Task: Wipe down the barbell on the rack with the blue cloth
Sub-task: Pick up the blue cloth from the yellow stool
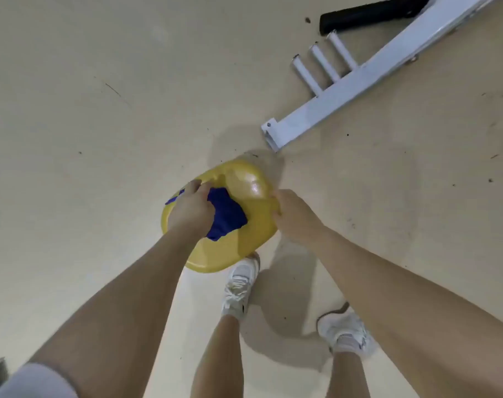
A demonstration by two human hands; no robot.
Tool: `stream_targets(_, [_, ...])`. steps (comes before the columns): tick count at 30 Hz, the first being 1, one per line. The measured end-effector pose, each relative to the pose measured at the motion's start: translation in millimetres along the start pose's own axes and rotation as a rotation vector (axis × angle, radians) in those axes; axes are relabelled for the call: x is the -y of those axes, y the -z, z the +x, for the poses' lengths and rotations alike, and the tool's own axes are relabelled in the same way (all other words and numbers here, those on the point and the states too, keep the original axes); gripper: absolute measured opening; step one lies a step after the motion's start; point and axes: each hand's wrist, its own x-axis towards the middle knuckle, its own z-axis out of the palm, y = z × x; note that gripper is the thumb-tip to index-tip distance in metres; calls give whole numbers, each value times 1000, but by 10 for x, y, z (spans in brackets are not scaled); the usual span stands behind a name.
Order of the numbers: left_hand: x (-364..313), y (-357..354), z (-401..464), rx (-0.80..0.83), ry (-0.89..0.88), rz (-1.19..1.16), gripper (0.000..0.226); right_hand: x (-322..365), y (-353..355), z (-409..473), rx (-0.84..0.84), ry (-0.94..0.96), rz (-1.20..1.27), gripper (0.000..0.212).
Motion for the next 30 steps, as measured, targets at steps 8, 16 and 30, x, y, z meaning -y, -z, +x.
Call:
stream_targets(8, [437, -552, 451, -19, -35, 176, 32, 36, -570, 357, 86, -80, 92, 53])
stream_targets(16, [-475, 338, -87, 121, -270, -219, 14, 498, 547, -447, -63, -61, 173, 58])
stream_targets(30, [-2511, 2419, -2336, 256, -687, -619, 11, 1371, 2437, -2899, -491, 252, 79, 44])
